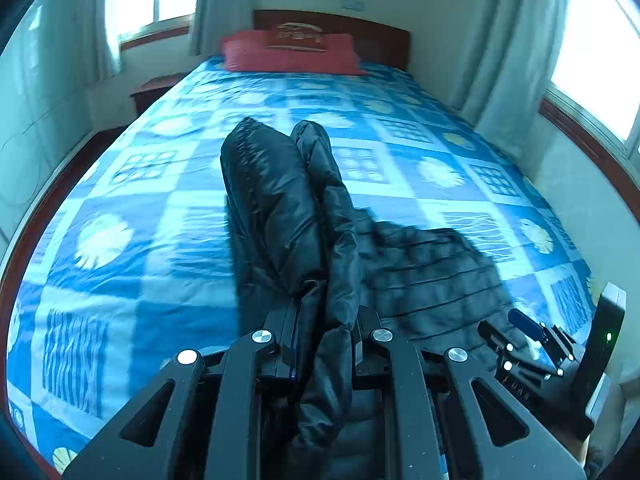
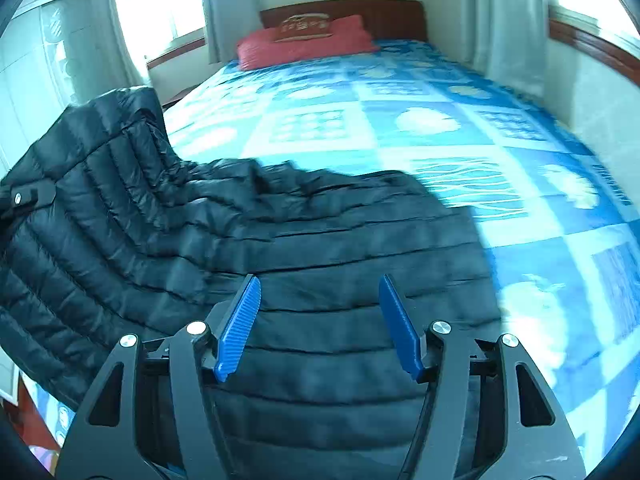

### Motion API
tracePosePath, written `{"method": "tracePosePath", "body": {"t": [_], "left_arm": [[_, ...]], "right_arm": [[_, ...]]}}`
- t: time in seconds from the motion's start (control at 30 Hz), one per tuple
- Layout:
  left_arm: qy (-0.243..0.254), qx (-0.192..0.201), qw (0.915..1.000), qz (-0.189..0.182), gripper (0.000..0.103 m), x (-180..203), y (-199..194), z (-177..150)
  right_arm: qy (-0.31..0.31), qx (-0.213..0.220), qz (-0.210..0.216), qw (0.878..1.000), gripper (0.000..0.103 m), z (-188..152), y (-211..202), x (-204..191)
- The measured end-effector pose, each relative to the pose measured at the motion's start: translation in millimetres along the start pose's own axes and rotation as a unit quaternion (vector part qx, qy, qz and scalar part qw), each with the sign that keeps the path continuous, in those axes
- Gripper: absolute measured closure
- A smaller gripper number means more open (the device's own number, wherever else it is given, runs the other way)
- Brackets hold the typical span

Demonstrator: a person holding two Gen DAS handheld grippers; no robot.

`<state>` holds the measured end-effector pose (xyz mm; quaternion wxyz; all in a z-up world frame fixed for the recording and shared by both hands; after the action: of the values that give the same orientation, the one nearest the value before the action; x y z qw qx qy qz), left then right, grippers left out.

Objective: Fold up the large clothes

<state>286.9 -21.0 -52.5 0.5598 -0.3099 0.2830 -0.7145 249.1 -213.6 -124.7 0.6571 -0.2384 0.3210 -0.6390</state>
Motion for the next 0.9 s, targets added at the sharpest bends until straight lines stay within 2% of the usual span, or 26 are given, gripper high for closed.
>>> {"method": "tracePosePath", "body": {"t": [0.2,0.4,0.67,0.9], "left_arm": [[0.056,-0.001,0.9983,-0.016,0.087,89,21,1],[0.084,-0.032,0.9951,-0.040,0.087,162,67,-18],[0.097,-0.075,0.9918,-0.036,0.087,206,124,-61],[0.104,-0.074,0.9915,-0.026,0.087,212,131,-71]], "right_arm": [[0.021,-0.003,-0.026,0.999,0.038,-8,-11,64],[0.043,-0.012,-0.049,0.998,0.038,-28,-21,110],[0.070,-0.020,-0.067,0.995,0.038,-41,-26,154],[0.073,-0.025,-0.069,0.995,0.038,-45,-22,158]]}}
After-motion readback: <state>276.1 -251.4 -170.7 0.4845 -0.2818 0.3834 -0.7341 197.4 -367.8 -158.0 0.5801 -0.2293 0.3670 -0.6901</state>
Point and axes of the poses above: each gripper's, at about its wrist camera, not at the fingertips, and y roughly the way its jaws point, x to its right, z to its top, the point moved 10 cm from there along y, roughly the way its jaws point, and after that the axes turned 1 degree about -x, right-handed, at the moved point
